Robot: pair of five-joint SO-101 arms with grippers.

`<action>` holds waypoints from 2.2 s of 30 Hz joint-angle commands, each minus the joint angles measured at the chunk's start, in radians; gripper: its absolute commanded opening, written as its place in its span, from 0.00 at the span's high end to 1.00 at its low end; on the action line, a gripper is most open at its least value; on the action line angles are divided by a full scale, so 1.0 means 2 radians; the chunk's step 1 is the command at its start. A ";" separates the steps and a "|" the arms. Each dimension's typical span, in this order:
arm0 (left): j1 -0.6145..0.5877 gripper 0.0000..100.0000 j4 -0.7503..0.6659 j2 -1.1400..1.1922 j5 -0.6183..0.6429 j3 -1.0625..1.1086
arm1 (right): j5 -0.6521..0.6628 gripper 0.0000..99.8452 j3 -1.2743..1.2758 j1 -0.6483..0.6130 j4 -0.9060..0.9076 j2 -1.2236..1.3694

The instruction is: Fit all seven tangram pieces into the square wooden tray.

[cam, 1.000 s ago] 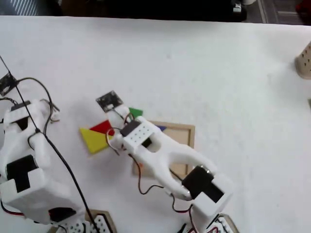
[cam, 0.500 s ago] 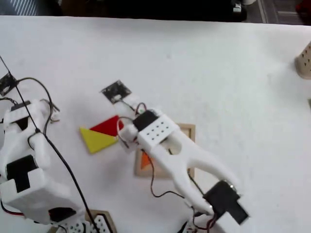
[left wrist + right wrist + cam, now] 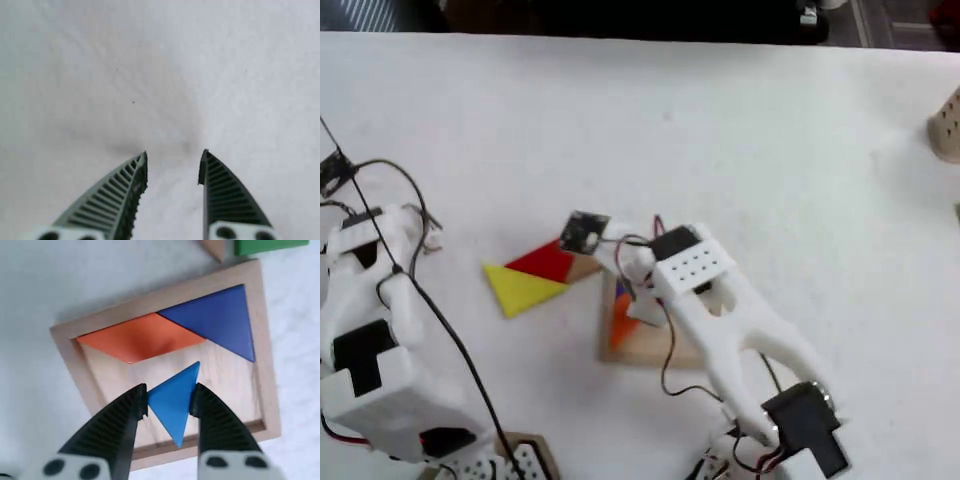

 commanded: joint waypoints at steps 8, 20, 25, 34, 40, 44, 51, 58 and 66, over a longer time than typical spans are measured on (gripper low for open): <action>0.004 0.81 0.002 -0.005 0.004 -0.025 | 0.070 0.72 0.038 0.013 -0.034 -0.020; 0.004 0.81 0.002 -0.005 0.003 -0.025 | -0.164 0.76 -0.031 0.024 0.062 -0.075; 0.004 0.81 0.002 -0.005 0.003 -0.025 | -0.240 0.97 0.025 0.027 0.044 -0.120; 0.013 0.82 0.003 -0.007 -0.015 -0.025 | -0.247 0.98 0.137 0.063 -0.033 -0.165; 0.015 0.82 0.005 -0.007 -0.018 -0.024 | -0.246 0.98 0.178 0.088 -0.063 -0.153; 0.017 0.82 0.006 -0.007 -0.018 -0.024 | -0.247 0.98 0.183 0.090 -0.105 -0.127; 0.020 0.82 0.006 -0.007 -0.018 -0.016 | -0.247 0.98 0.170 0.090 -0.161 -0.077; 0.020 0.82 0.006 -0.007 -0.018 -0.015 | -0.248 0.98 0.120 0.121 -0.188 -0.034; 0.027 0.82 0.006 -0.007 -0.018 -0.015 | -0.269 0.98 0.018 0.141 -0.191 0.071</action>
